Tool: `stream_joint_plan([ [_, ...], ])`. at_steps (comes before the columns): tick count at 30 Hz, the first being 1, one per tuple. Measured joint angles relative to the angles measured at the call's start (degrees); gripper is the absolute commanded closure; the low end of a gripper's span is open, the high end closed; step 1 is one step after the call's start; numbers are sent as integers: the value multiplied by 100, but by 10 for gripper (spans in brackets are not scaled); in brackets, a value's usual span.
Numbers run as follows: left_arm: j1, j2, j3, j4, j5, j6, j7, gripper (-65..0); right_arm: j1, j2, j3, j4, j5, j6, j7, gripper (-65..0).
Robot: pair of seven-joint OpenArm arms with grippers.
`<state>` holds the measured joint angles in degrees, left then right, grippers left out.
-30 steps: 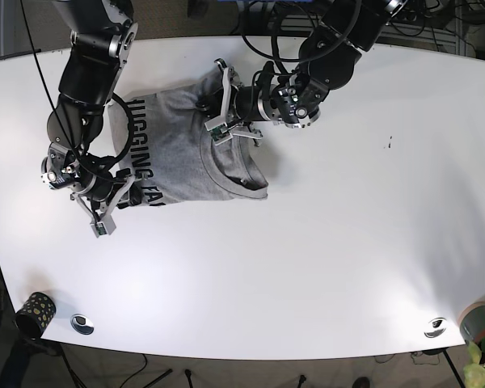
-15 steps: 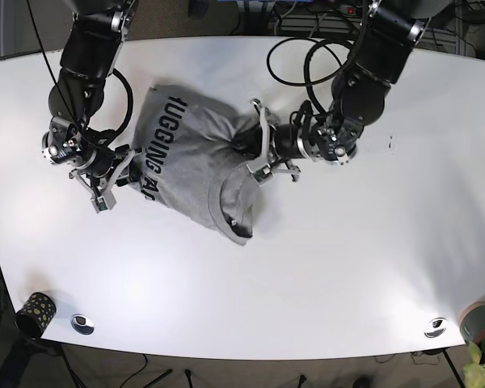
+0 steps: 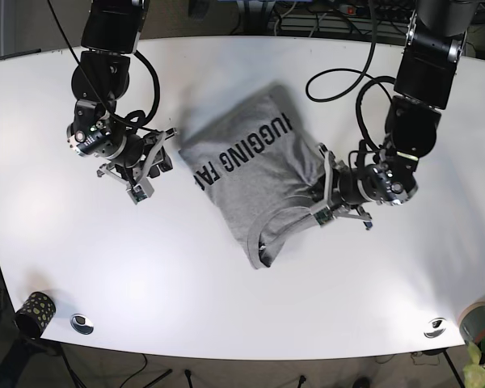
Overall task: Fold the T-shirt properly
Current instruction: 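Grasp the grey bundle edge with the left gripper and rotate it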
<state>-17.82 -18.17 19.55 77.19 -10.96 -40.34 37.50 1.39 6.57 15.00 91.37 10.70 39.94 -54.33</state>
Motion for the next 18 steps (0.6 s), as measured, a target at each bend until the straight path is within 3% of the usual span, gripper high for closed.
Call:
stream_joint_plan([
  [4, -127, 66, -334, 623, 46, 66, 533, -61, -44, -129, -33, 660, 2, 17, -293, -159],
  [11, 411, 435, -243, 1047, -127, -4, 533, -61, 280, -70, -33, 361, -90, -4, -332, -159],
  [13, 555, 542, -284, 1025, 28, -2, 691, -61, 297, -66, -122, 179, -83, -4, -341, -159],
  [18, 911, 868, -586, 1064, -37, 428, 581, -61, 162, -103, -756, 59, -17, 2, -339, -159],
])
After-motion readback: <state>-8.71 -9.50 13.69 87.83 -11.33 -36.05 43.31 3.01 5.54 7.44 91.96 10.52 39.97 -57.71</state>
